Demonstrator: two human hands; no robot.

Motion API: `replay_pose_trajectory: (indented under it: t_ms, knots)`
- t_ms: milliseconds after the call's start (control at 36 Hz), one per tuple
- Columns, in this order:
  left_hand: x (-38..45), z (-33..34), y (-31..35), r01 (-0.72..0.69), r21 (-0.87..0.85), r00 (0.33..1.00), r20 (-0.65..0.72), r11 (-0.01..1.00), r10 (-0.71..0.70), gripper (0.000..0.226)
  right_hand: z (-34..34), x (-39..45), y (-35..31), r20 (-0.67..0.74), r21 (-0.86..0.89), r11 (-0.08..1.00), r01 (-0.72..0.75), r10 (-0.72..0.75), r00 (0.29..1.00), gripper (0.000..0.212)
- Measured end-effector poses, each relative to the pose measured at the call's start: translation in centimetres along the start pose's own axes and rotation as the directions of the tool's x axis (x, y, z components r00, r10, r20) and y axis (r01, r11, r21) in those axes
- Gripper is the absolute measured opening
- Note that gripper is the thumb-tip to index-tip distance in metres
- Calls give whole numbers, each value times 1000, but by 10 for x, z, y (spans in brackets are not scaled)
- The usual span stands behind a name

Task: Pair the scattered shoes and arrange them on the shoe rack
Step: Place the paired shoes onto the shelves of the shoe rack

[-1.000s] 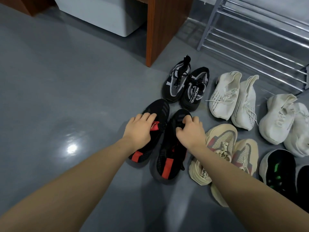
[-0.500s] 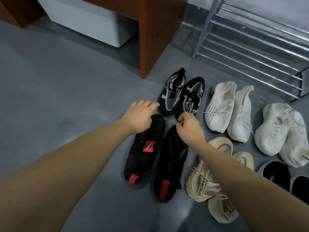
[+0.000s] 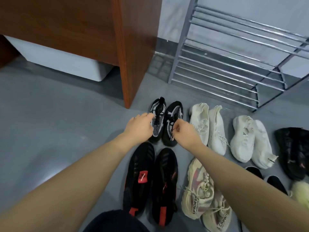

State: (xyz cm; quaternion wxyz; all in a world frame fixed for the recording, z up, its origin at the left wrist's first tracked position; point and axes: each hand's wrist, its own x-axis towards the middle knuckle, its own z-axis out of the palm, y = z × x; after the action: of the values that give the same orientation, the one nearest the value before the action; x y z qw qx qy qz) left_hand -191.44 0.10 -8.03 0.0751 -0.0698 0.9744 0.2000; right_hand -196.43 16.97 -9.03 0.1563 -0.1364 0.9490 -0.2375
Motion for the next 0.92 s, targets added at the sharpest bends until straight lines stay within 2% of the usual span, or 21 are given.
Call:
replay_pose_trajectory:
  t_ms: [194, 306, 500, 722, 861, 917]
  knots:
    - [20, 0, 23, 71, -36, 997, 29, 997, -70, 39, -17, 28, 18, 61, -17, 999, 40, -39, 997, 14]
    - [27, 5, 39, 107, -32, 993, 50, 994, -105, 38, -27, 48, 38, 112, -27, 997, 73, -69, 991, 9]
    - [52, 9, 66, 179, 45, 981, 69, 983, -181, 34, -44, 90, 63, 217, -21, 989, 144, -136, 967, 23]
    - [81, 27, 93, 241, 119, 952, 162, 963, -258, 39, -37, 104, 75, 328, -26, 989, 148, -131, 935, 25]
    - [89, 59, 81, 228, 123, 947, 200, 966, -249, 37, -6, 117, 87, 436, -210, 965, 161, -55, 898, 44]
    - [91, 73, 75, 225, 104, 947, 212, 969, -242, 38, 4, 121, 91, 436, -247, 959, 141, -20, 900, 50]
